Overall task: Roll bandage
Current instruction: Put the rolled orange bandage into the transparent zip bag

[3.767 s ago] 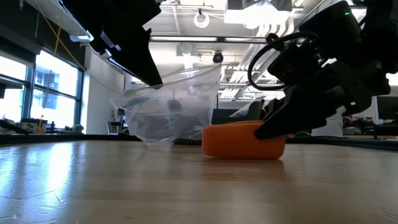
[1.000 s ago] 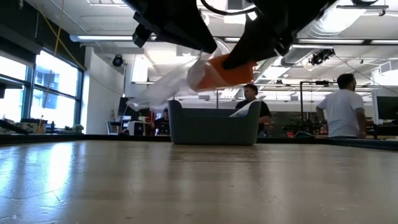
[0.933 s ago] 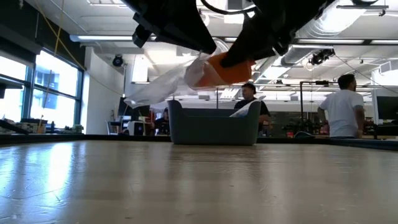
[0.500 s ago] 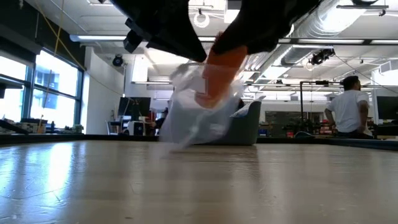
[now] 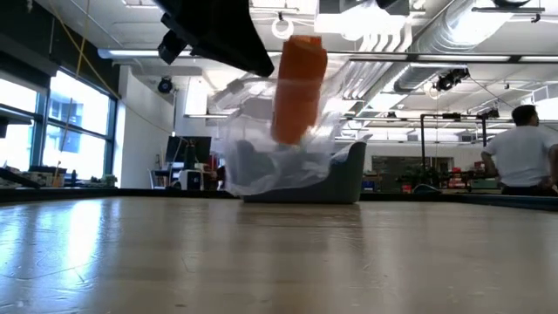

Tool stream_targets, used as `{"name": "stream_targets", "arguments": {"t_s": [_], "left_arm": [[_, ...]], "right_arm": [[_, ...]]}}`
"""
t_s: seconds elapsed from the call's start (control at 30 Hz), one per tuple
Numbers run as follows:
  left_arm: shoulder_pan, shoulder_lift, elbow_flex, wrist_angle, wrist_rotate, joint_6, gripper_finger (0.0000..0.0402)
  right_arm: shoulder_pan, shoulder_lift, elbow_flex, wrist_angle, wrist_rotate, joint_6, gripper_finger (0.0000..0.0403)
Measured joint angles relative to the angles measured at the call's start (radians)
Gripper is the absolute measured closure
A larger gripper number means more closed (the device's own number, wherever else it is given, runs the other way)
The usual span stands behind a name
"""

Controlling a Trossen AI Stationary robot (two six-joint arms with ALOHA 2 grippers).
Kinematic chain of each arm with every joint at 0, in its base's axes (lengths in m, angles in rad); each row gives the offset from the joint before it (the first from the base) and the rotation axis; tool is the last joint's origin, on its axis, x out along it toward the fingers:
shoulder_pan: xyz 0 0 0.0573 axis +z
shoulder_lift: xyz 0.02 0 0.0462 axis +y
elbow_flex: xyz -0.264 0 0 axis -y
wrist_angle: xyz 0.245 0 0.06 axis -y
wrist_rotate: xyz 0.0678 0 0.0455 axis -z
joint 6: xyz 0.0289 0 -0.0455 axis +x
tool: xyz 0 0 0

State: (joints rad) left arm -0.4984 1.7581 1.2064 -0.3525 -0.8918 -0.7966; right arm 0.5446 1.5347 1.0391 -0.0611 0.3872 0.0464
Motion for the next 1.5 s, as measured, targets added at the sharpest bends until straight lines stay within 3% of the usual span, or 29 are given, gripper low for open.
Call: {"name": "stream_targets", "arguments": {"t_s": [0.07,0.3,0.47,0.87,1.03,1.2,1.5], "left_arm": [[0.000,-0.007,0.000,0.006,0.000,0.022,0.0401],[-0.022,-0.012,0.000,0.060,0.023,0.135,0.0401],[-0.040,-0.013,0.000,0.100,0.015,0.200,0.0401],[-0.037,-0.013,0.000,0.036,0.019,0.143,0.0401],[-0.037,-0.013,0.000,0.031,0.030,0.144,0.0401],[-0.034,-0.013,0.000,0.031,0.046,0.146,0.0401],[-0.019,-0.013,0.000,0.032,0.102,0.144,0.0401]], "right_arm": [[0.000,0.013,0.000,0.002,-0.057,-0.044,0.0224],[-0.136,0.128,0.000,0.046,-0.010,0.021,0.0299],[-0.208,0.182,0.000,0.037,-0.065,0.084,0.0337],[-0.038,0.046,0.000,0.019,-0.066,-0.055,0.0357],[0.027,0.060,0.000,-0.017,-0.001,-0.106,0.0357],[0.017,0.088,0.000,-0.012,0.049,-0.117,0.0329],[-0.030,0.054,0.000,0.009,0.044,-0.257,0.0188]]}}
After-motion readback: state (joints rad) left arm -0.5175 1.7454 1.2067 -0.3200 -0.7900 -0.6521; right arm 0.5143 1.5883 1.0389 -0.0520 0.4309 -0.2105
